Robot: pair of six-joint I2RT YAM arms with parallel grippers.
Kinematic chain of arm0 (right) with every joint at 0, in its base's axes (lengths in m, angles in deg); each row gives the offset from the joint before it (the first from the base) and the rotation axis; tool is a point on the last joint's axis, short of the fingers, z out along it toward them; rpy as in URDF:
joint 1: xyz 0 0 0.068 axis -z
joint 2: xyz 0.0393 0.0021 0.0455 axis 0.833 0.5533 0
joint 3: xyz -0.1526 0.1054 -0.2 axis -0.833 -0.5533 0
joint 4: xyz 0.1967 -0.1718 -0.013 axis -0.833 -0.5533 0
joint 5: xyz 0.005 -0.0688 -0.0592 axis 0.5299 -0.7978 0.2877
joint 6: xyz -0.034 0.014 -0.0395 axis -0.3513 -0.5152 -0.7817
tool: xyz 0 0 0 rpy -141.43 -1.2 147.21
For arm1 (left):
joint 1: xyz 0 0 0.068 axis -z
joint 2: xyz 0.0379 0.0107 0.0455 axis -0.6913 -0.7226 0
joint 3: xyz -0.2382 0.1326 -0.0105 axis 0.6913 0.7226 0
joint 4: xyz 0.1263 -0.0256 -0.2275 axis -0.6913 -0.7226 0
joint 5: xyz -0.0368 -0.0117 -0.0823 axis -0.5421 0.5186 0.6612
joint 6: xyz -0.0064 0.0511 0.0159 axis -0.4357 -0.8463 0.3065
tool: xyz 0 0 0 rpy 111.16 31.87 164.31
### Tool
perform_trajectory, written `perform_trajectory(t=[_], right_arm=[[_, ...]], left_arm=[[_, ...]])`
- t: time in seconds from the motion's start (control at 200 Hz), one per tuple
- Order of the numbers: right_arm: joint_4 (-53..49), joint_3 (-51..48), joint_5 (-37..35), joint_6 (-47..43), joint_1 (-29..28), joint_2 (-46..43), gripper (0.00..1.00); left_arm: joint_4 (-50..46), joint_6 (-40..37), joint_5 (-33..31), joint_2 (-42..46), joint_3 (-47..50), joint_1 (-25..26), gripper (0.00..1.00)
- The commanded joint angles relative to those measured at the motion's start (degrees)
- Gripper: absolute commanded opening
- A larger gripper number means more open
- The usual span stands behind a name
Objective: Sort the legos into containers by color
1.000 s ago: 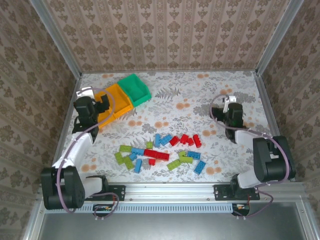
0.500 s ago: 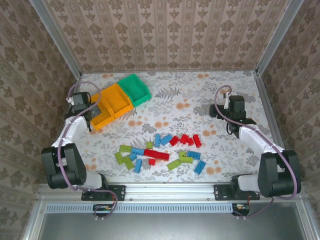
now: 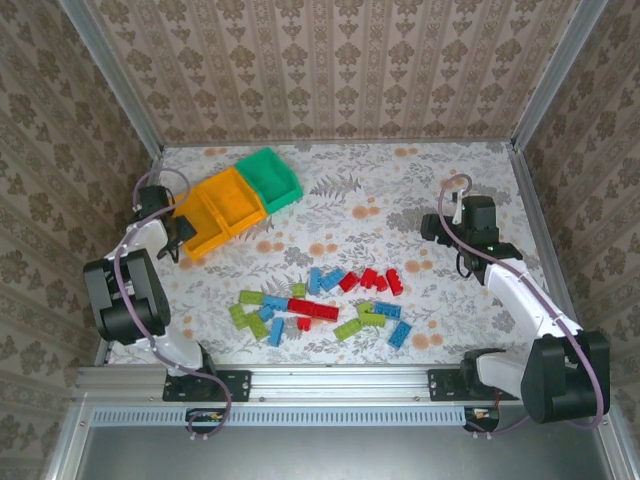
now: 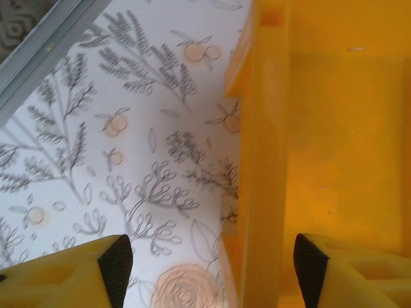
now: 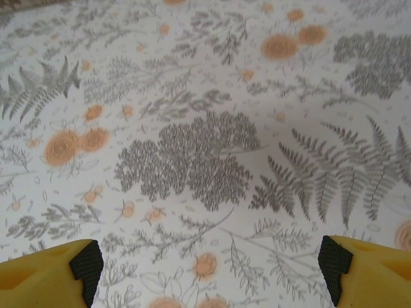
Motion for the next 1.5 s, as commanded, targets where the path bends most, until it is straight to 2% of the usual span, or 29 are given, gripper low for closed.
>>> perform_trajectory(t=[0.0,0.12,0.285,0.535,0.815,1.135,1.495], right_arm=[[-7.5,1.1,0.7,2.5,-1.2,-0.2,0.9],[-11.7,1.6,-0.6,4.1,-2.4,-0.1,0.9],[-14.8,1.9,0.5,6.5,-4.1,-0.3,0.9],[-16.3,2.2,0.4,6.3,-9.0,1.8,0.88],[-18.4,2.3,0.8,4.6,-12.8,2.7,0.84],[-24.5,3.5,6.4,1.5,-16.7,5.7,0.74],[-27.2,6.1,1.7,2.5,-22.4,14.3,0.74]], left_arm=[[0.4,-1.7,4.1,-2.0,-2.6,-0.4,0.56],[2.4,-2.2,7.0,-3.3,-2.6,0.0,0.34],[5.5,-4.4,7.5,-3.3,-2.1,3.7,0.21],[8.1,-8.4,8.6,-4.9,-4.3,12.7,0.16],[7.5,-9.8,9.6,-9.2,-10.2,21.4,0.16],[7.2,-9.9,10.7,-11.9,-12.9,26.5,0.17],[7.5,-8.6,11.2,-10.0,-10.0,30.6,0.18]])
